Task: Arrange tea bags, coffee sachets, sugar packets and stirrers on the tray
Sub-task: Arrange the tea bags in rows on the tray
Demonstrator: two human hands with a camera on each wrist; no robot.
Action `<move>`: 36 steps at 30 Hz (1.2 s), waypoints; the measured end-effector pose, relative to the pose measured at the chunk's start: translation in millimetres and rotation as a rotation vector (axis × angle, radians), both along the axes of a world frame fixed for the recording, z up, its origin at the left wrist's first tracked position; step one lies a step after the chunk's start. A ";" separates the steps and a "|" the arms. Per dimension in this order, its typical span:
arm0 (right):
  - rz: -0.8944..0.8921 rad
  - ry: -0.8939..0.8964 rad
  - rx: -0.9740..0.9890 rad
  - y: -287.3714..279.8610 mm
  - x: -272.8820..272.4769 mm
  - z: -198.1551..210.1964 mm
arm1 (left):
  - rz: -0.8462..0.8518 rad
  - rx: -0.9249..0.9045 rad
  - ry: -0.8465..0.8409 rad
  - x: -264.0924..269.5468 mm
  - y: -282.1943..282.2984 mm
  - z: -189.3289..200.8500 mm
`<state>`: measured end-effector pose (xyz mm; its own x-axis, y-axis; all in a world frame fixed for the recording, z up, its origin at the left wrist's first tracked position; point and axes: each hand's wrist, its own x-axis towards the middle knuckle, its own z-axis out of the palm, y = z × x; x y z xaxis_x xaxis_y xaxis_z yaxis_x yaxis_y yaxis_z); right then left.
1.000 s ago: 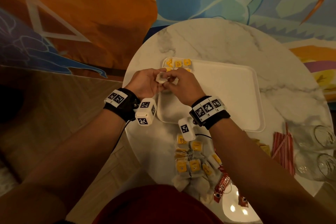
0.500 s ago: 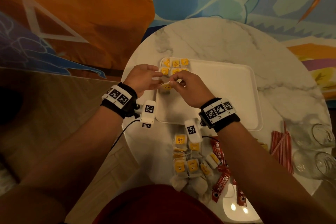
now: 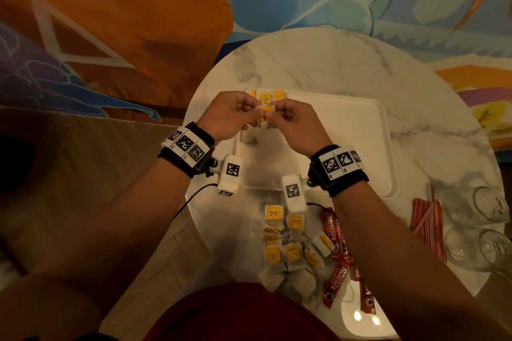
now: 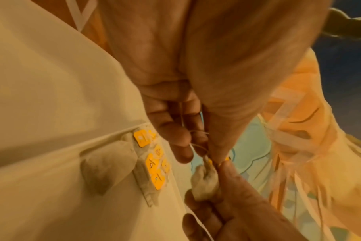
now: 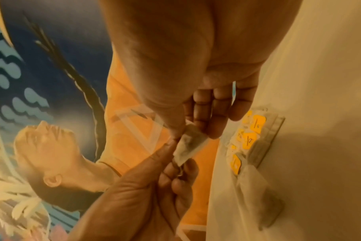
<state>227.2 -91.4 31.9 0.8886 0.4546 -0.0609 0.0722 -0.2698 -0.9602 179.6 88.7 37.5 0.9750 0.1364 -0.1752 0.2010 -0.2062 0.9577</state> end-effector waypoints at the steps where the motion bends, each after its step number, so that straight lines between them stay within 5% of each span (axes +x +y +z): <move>1: -0.023 -0.002 -0.002 -0.4 2.4 -0.8 | 0.007 0.005 -0.006 2.5 0.9 -0.5; 6: -0.257 0.044 -0.046 -6.6 20.0 -7.1 | -0.079 0.370 -0.067 11.8 14.8 -15.6; 14: -0.139 0.038 -0.468 5.4 18.3 -52.8 | -0.330 0.729 0.106 5.6 7.1 -40.5; 22: -0.087 -0.095 -0.730 23.3 19.9 -57.2 | -0.311 0.762 0.157 7.8 7.9 -38.2; 30: -0.036 -0.077 -0.606 7.4 12.9 -30.1 | -0.268 0.673 0.055 -5.7 4.7 -28.4; 36: 0.252 -0.123 -0.586 -45.6 -18.6 32.3 | -0.548 0.603 0.043 -55.2 -29.3 3.4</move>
